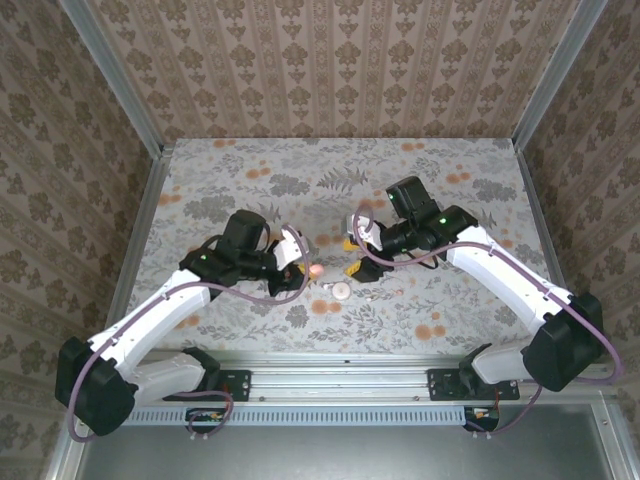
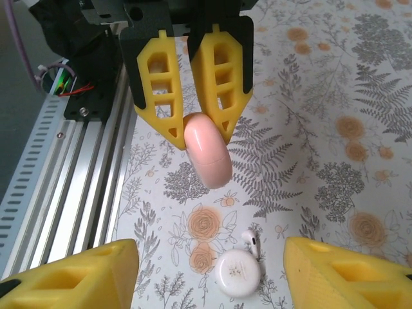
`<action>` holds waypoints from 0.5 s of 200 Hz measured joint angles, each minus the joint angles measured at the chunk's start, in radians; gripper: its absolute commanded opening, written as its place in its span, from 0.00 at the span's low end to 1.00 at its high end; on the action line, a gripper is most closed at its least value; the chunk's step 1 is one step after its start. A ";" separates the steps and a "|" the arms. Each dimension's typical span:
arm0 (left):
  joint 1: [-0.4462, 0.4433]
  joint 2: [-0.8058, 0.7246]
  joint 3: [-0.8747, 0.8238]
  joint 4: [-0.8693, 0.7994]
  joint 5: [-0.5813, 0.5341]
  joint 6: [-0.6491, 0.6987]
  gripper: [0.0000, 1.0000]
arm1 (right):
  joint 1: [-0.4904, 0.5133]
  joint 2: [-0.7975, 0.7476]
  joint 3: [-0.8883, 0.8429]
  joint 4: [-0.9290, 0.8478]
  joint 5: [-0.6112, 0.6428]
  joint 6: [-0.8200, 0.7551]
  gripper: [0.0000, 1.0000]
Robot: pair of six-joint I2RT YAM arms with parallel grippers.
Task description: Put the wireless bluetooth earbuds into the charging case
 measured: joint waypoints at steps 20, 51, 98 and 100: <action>-0.013 -0.006 -0.004 0.000 -0.002 0.024 0.19 | 0.000 0.013 0.010 -0.034 -0.006 -0.039 0.62; -0.030 -0.032 -0.019 0.003 -0.013 0.050 0.20 | 0.000 0.072 0.073 -0.090 -0.006 -0.089 0.62; -0.041 -0.049 -0.045 0.013 -0.038 0.067 0.20 | 0.000 0.085 0.124 -0.126 -0.006 -0.143 0.57; -0.042 -0.049 -0.045 0.013 -0.038 0.068 0.19 | 0.000 0.085 0.124 -0.126 -0.006 -0.145 0.57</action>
